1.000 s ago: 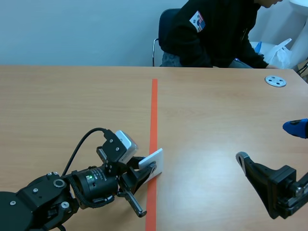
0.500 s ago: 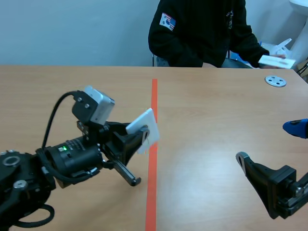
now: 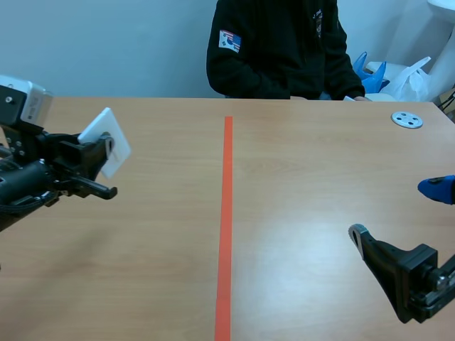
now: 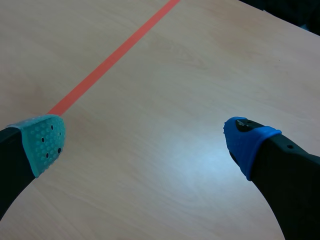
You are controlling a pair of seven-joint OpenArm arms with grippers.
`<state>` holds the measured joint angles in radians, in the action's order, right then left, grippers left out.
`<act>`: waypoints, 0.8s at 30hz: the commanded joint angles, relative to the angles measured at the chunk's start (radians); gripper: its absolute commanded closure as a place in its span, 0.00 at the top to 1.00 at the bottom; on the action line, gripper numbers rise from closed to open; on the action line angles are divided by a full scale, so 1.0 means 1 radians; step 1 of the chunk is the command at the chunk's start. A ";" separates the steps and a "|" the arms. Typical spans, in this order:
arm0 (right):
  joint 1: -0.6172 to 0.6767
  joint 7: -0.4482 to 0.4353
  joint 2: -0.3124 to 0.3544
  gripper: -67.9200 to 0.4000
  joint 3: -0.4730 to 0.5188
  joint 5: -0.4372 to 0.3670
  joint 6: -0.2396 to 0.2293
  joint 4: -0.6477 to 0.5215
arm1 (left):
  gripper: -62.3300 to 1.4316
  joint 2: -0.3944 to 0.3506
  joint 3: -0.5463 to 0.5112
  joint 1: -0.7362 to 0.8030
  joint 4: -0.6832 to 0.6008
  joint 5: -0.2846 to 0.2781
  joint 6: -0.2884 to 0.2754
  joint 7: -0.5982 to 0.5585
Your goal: Sort the leaf by its shape. The table is split by an orange tape line. A compound leaf with several leaflets goes to the left side, a simple leaf with one blade goes to the right side. Return to the home posture when a red brick is placed on the table.
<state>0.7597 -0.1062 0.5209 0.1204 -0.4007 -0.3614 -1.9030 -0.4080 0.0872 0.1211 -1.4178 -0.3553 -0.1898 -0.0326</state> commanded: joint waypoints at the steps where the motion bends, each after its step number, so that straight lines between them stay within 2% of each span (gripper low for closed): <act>1: -0.012 -0.012 0.000 1.00 0.003 -0.007 0.003 -0.018 | 0.07 -0.021 -0.011 -0.017 0.036 -0.027 0.017 -0.016; 11: -0.012 -0.012 0.000 1.00 0.003 -0.007 0.003 -0.018 | 0.07 -0.047 -0.030 -0.169 0.387 -0.045 0.069 -0.108; 18: -0.012 -0.012 0.000 1.00 0.003 -0.007 0.003 -0.018 | 0.07 -0.047 -0.030 -0.289 0.629 -0.069 0.073 -0.174; 24: -0.012 -0.012 0.000 1.00 0.003 -0.007 0.003 -0.018 | 0.07 -0.047 -0.030 -0.338 0.761 -0.076 0.072 -0.214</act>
<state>0.7597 -0.1062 0.5209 0.1204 -0.4007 -0.3614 -1.9030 -0.4511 0.0631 -0.2031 -0.6285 -0.4282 -0.1154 -0.2298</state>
